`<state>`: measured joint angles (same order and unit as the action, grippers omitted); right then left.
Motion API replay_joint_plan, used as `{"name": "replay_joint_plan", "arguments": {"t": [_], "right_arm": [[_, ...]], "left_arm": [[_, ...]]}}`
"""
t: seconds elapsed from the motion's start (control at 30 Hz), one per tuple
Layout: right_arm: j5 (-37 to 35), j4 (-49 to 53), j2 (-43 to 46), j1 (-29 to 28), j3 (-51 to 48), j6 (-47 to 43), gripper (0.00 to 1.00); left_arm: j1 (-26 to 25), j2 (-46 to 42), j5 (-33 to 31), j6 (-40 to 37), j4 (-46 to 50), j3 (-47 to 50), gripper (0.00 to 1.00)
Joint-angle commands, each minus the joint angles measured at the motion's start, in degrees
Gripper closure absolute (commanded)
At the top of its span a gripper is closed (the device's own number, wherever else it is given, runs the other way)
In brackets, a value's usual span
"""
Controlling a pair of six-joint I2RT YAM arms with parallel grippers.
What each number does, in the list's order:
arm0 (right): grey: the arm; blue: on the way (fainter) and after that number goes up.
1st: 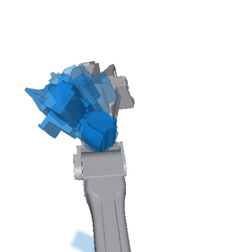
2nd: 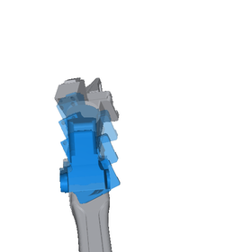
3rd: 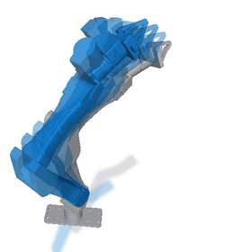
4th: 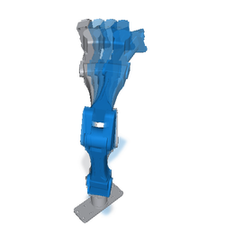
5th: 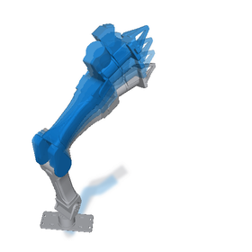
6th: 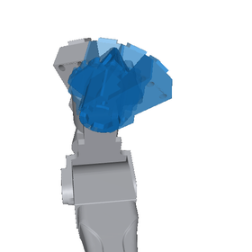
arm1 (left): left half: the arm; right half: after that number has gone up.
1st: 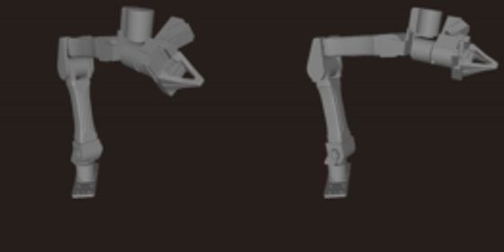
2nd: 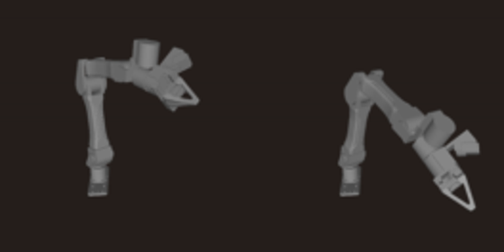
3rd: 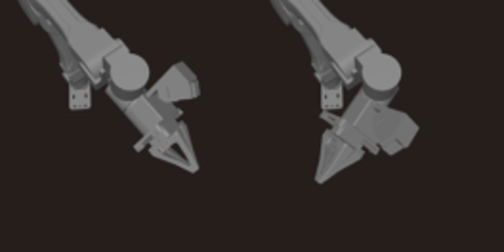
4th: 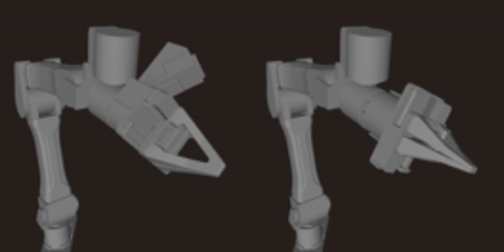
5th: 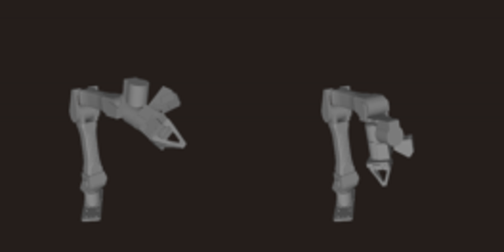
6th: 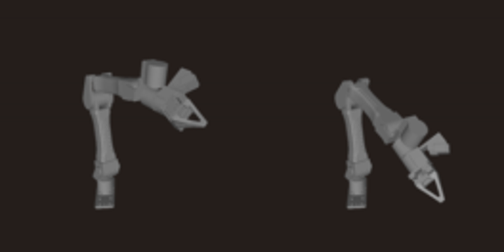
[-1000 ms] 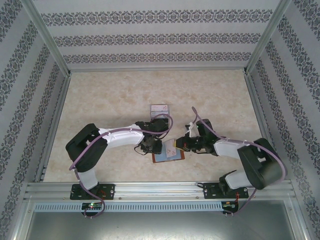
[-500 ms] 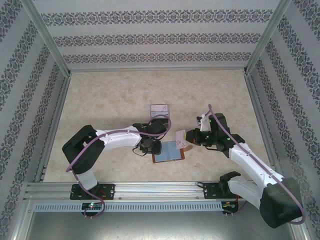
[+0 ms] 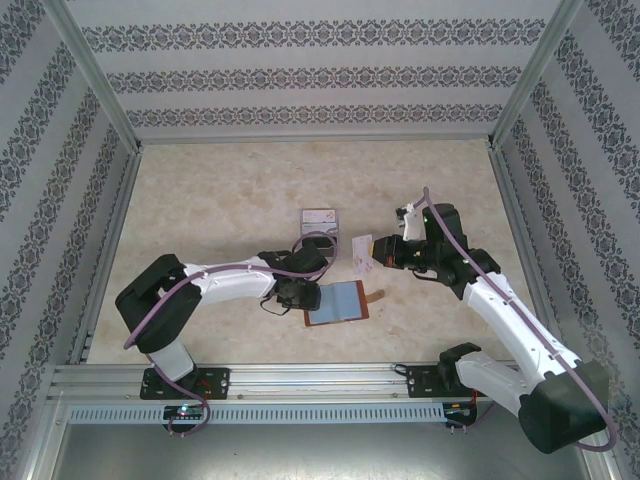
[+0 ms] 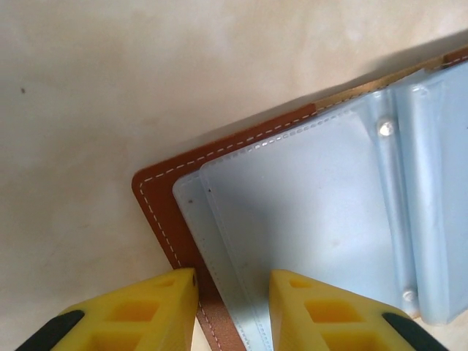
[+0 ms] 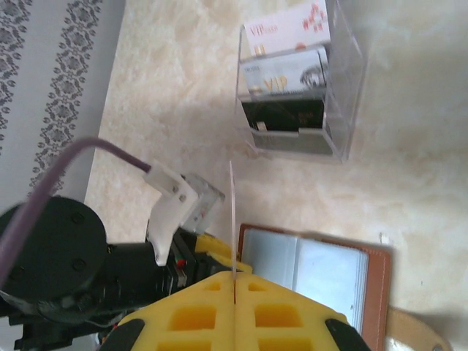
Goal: Take the credit cards out of the card holder
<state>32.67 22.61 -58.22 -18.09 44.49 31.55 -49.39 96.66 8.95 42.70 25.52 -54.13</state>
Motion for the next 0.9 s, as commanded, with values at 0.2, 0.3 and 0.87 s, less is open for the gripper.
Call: {"name": "replay_joint_plan", "arguments": {"t": [0.2, 0.3, 0.87], "right_arm": [[-2.07, -1.98, -4.11, -0.06, 5.82, -6.78, 1.00], [-2.32, -1.72, -6.06, -0.61, 7.95, -10.03, 1.00], [-0.16, 18.37, -17.03, -5.95, 23.82, -55.59, 1.00]], "left_arm": [[1.22, 0.71, -1.15, -0.72, 3.41, 3.58, 0.68], [1.48, 0.97, -0.52, -1.49, 3.05, 3.13, 0.68], [2.10, -1.01, 2.39, -0.96, -1.70, 6.82, 0.68]]}}
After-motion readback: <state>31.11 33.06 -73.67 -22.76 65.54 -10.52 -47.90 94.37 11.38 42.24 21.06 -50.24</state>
